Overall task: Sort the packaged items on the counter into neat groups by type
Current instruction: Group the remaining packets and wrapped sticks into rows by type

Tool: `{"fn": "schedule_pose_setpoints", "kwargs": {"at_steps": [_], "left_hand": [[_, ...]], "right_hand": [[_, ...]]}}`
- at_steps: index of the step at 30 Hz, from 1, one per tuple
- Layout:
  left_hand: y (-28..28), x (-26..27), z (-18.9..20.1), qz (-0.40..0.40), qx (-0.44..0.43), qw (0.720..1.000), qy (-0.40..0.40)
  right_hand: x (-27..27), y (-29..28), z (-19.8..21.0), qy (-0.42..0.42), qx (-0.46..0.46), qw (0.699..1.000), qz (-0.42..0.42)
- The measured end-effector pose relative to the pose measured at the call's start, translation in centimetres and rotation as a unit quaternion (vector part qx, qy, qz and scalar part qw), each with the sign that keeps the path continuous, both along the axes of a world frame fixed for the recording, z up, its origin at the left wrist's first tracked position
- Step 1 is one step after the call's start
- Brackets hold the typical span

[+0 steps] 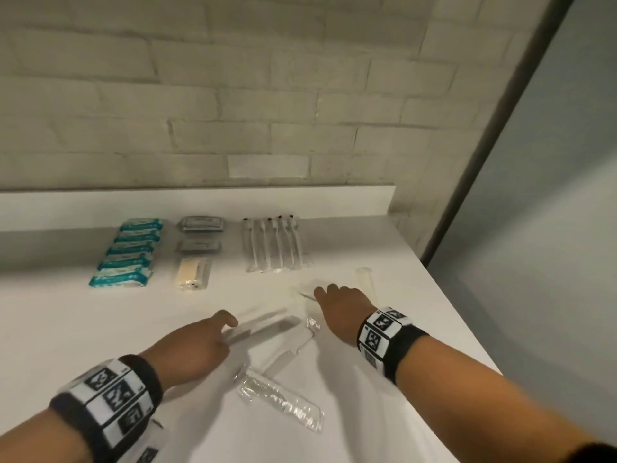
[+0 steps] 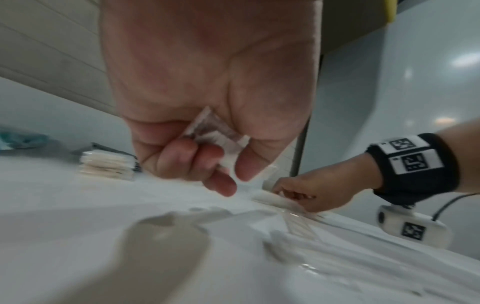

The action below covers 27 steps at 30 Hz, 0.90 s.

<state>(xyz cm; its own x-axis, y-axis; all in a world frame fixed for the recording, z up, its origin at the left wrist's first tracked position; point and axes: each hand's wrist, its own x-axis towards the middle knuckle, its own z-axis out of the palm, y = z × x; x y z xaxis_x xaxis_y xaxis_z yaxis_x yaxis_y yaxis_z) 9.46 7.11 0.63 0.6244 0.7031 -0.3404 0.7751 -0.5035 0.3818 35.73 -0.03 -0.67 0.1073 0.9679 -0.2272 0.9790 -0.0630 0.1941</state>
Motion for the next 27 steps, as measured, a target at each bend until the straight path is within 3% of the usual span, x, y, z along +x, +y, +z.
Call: {"fn": "schedule_pose_setpoints", "kwargs": {"at_steps": [3,7,12,15,22,27], "left_hand": [[-1.8,1.7,-0.2,-0.08,0.017,0.996,0.026],[-3.4,2.6,-1.3,-0.1,0.009,0.995,0.003],[-4.0,3.0,-0.3,-0.123,0.013,0.992,0.034],[-4.1,2.4,-0.2,-0.134,0.048,0.989,0.033],[-1.1,0.3,-1.2,0.019,-0.053,0.994,-0.098],[0.1,-0.6,-0.9,0.144,-0.147,0.948,-0.241]], "right_hand": [[1.0,-0.1,-0.1,0.062,0.015,0.996,-0.061],[3.9,0.5,0.8,0.164,0.092,0.951,-0.245],[6.1,-0.4,0.9,0.129,0.015,0.924,-0.36],[5.7,-0.4,0.5,0.159,-0.008,0.921,-0.356],[3.9,-0.7,1.6,0.224,-0.083,0.921,-0.309],[0.1,-0.8,2.7,0.236,-0.063,0.96,-0.137]]}}
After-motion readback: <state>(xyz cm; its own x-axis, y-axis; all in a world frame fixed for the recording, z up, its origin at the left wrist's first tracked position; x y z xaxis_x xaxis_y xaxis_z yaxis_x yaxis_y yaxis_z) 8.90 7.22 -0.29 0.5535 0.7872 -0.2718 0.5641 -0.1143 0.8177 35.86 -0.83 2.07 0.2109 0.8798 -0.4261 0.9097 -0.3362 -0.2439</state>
